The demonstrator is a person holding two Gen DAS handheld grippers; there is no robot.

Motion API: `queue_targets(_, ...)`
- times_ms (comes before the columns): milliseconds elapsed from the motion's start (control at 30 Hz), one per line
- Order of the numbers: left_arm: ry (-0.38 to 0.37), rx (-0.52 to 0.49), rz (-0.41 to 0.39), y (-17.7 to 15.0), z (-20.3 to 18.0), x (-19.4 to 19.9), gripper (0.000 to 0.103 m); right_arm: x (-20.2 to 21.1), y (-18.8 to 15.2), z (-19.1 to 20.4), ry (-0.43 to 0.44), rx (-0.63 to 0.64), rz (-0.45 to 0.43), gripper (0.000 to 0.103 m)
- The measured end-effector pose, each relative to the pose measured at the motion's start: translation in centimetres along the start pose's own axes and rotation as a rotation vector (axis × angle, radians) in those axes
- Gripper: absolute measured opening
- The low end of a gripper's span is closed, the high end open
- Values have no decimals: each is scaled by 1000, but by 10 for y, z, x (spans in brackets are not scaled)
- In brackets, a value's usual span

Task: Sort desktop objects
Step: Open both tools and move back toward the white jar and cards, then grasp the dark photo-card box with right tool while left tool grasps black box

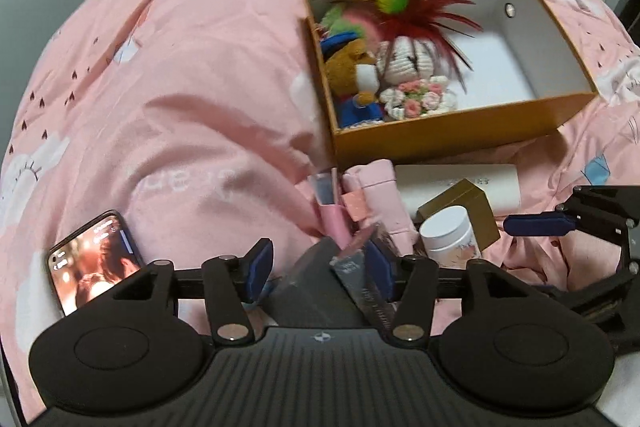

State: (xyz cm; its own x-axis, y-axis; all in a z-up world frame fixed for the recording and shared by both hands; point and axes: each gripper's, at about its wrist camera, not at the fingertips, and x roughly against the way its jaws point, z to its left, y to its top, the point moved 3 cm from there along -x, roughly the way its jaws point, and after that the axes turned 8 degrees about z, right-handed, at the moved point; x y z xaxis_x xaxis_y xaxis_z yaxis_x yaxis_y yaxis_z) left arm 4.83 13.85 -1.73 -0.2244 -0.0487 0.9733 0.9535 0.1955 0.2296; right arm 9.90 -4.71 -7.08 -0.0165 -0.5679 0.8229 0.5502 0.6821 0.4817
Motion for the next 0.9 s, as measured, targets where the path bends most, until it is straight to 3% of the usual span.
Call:
queue_targets(133,-64,51,98,6,17,-3,60,-2,14,13,48,65,5,64)
queue_targets(467,-110,88,307,4,29,-32,61,-29,30,50,109,220,108,64)
queue_targets(667,-175,166,347,3,41,-46,62,-46,26,57,83,243,173,64)
queue_targets(900,-176,159,345,1,33,-48,58,-66,26,61,16,256,200,71)
